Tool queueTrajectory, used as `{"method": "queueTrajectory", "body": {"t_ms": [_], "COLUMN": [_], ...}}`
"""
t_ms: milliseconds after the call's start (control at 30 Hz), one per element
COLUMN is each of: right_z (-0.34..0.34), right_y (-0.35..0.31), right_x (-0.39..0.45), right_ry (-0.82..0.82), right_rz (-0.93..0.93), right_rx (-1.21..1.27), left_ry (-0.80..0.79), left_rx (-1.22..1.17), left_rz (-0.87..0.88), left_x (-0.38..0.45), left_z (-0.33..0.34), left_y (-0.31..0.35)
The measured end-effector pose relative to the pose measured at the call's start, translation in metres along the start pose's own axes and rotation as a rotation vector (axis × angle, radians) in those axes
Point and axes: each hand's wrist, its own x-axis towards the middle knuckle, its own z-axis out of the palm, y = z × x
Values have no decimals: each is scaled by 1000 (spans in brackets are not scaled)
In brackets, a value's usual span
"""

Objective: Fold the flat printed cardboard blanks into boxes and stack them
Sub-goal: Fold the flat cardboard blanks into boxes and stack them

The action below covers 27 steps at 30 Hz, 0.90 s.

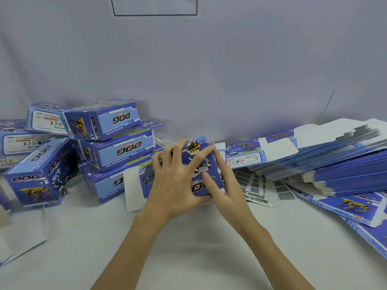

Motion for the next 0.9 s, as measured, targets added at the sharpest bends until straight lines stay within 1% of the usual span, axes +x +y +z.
{"method": "queueTrajectory", "body": {"t_ms": [67,133,300,367,433,467,500,567,700,767,833,867,900], "right_z": [-2,-2,-3,-3,-6,-8,-11,-16,-17,-23,-33,-38,-41], "right_y": [1,3,1,1,-2,-4,-7,-6,2,7,14,18,20], "right_x": [1,0,-2,-1,1,3,5,7,10,13,16,17,17], "right_ry": [26,48,3,-28,-28,-30,-37,-20,164,224,237,229,211], "right_rz": [-16,-39,-63,-54,37,65,63,21,-96,-180,-273,-303,-313], "right_rx": [-26,-86,-173,-96,79,121,99,9,-54,-134,-277,-344,-400], "left_ry": [45,64,66,128,241,289,309,279,124,55,29,32,45], "left_rx": [43,26,-9,-3,-33,-61,-95,-185,-423,-575,-775,-886,-1004], "left_rz": [61,79,139,157,163,161,161,171,192,190,143,84,-13], "left_x": [1,1,-2,0,3,4,4,3,0,0,-2,-2,-2], "left_z": [1,3,9,11,13,15,17,22,25,21,19,18,18], "left_y": [1,2,1,-1,-2,-2,-3,-6,-14,-16,-14,-12,-8]}}
